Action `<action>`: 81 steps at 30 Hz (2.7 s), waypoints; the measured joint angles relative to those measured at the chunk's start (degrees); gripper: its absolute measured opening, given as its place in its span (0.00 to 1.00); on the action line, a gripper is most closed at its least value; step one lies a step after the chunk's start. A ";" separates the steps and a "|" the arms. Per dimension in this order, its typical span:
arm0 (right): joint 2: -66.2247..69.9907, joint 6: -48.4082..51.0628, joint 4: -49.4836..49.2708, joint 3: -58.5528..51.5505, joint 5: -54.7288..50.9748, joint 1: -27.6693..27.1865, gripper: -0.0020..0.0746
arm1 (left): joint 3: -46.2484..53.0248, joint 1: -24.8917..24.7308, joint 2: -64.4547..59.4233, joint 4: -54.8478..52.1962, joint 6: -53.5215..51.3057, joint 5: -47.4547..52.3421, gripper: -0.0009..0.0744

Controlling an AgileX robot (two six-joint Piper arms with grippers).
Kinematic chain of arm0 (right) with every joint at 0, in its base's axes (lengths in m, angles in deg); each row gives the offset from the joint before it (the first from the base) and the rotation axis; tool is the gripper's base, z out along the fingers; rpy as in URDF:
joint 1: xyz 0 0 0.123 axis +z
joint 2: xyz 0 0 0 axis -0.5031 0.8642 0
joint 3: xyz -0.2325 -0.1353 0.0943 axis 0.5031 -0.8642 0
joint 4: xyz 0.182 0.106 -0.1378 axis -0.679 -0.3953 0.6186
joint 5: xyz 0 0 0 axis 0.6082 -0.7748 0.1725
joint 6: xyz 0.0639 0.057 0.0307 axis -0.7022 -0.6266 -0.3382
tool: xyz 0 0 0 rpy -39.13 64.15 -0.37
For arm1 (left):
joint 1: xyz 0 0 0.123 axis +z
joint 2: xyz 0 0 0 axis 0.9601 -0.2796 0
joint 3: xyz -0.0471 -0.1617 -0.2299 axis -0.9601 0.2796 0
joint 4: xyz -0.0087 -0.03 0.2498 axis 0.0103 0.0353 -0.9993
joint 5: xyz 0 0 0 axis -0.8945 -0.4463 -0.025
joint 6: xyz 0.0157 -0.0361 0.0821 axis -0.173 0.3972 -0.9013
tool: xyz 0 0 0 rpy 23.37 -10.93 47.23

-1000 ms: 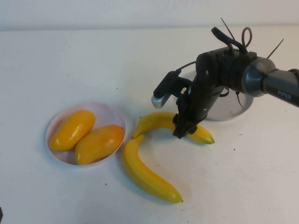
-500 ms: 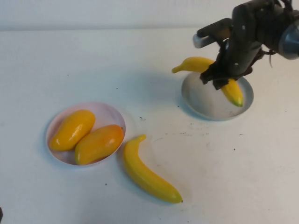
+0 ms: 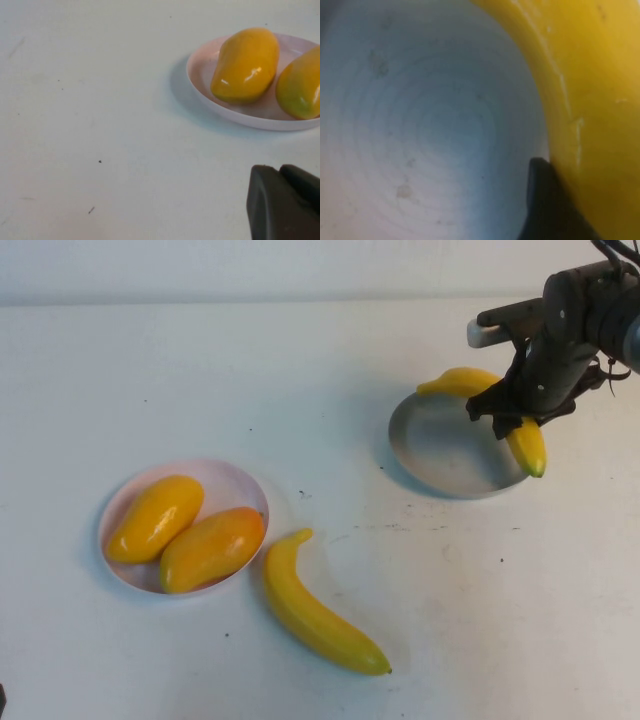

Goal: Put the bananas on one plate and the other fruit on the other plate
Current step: Put another type of fruit in the right plate

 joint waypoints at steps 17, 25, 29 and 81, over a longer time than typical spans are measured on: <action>1.39 0.00 -0.38 6.89 -6.00 0.00 0.69 | 0.00 0.00 0.00 0.00 0.00 0.00 0.01; -2.48 0.89 -9.28 14.68 -13.08 0.00 0.64 | 0.00 0.00 0.00 0.00 0.00 0.00 0.01; -4.55 2.40 -13.31 14.70 -13.61 1.19 0.59 | 0.00 0.00 0.00 0.00 0.00 0.00 0.01; -10.36 7.65 -11.85 -18.89 -6.03 34.37 0.61 | 0.00 0.00 0.00 0.00 0.00 0.00 0.01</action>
